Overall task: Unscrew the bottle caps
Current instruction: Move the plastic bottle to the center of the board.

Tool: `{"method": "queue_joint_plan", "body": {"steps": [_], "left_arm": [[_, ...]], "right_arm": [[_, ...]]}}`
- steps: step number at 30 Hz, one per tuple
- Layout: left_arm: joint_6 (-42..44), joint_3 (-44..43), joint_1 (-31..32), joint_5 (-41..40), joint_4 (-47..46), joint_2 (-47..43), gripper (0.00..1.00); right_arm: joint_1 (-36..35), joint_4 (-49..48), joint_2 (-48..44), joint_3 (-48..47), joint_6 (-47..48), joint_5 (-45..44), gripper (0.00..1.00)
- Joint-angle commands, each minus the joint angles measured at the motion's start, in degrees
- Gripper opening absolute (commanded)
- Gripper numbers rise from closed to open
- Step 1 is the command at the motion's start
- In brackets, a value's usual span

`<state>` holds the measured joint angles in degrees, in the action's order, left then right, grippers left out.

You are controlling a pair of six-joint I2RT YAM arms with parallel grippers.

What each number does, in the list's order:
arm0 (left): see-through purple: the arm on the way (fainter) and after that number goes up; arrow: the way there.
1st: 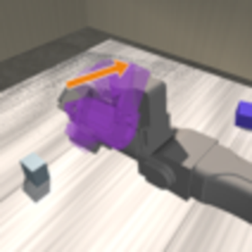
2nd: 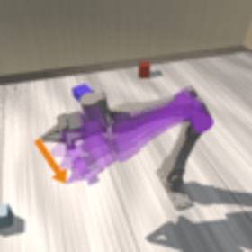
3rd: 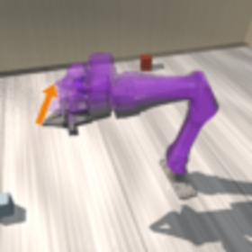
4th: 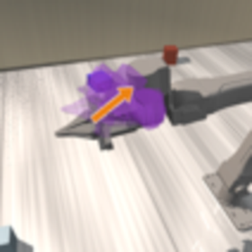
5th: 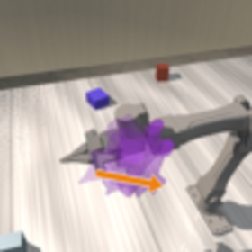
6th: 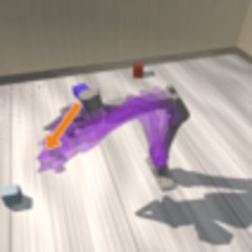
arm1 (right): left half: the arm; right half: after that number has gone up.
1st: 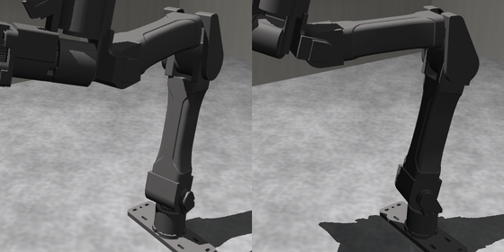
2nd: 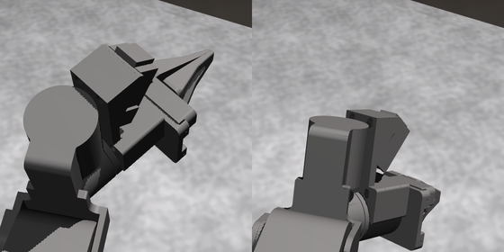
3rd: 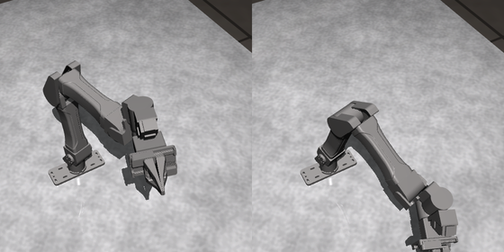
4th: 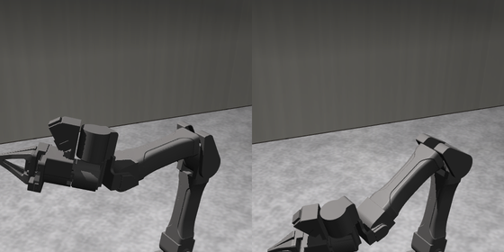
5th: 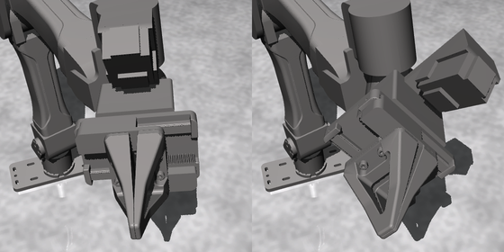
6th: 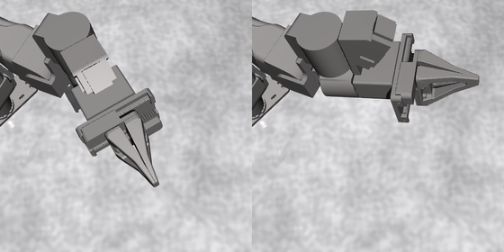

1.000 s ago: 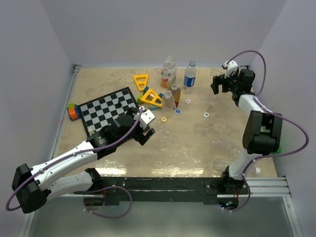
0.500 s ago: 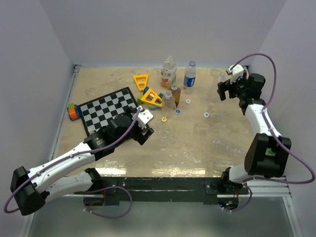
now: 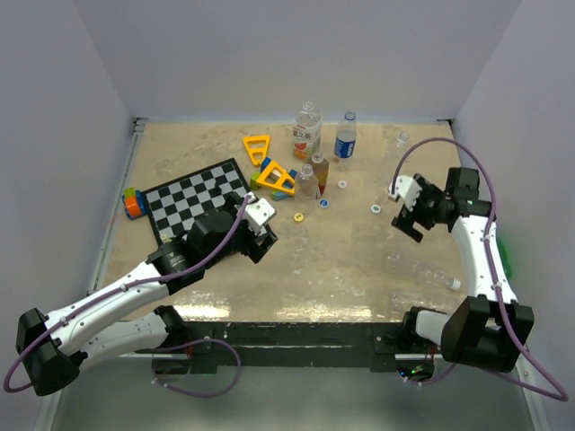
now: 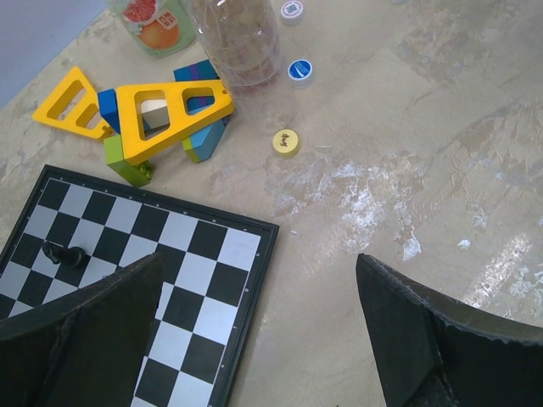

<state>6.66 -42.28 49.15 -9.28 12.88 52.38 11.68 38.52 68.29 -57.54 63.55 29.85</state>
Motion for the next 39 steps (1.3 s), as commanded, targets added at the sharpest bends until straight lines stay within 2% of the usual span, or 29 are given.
{"method": "queue_joint_plan", "body": {"steps": [1,5,12,16,24,30,39], "left_arm": [[0.11,0.36,-0.28,-0.04,-2.07,-1.23,1.0],[0.11,0.36,-0.37,0.22,-2.16,-0.96,1.0],[0.29,0.45,-0.37,0.31,-2.16,-0.79,1.0],[0.2,0.45,-0.37,0.31,-2.16,-0.7,1.0],[0.37,0.36,-0.37,0.58,-2.07,-0.7,1.0],[0.29,0.45,-0.37,0.66,-2.16,-0.53,1.0],[0.37,0.45,-0.37,0.66,-2.07,-0.44,1.0]], "right_arm": [[0.01,20.62,-5.33,4.87,23.61,-0.92,0.98],[0.01,22.29,-11.68,8.84,31.45,-3.21,0.98],[0.09,22.57,-8.97,11.3,32.25,-6.37,0.98],[0.01,18.79,-8.44,12.89,29.45,-7.08,0.97],[-0.34,18.52,-3.08,11.57,26.98,-7.69,0.95],[-5.17,17.47,-0.62,11.04,20.75,-10.06,0.92],[-11.15,14.13,-0.35,11.04,11.69,-12.44,0.97]]}}
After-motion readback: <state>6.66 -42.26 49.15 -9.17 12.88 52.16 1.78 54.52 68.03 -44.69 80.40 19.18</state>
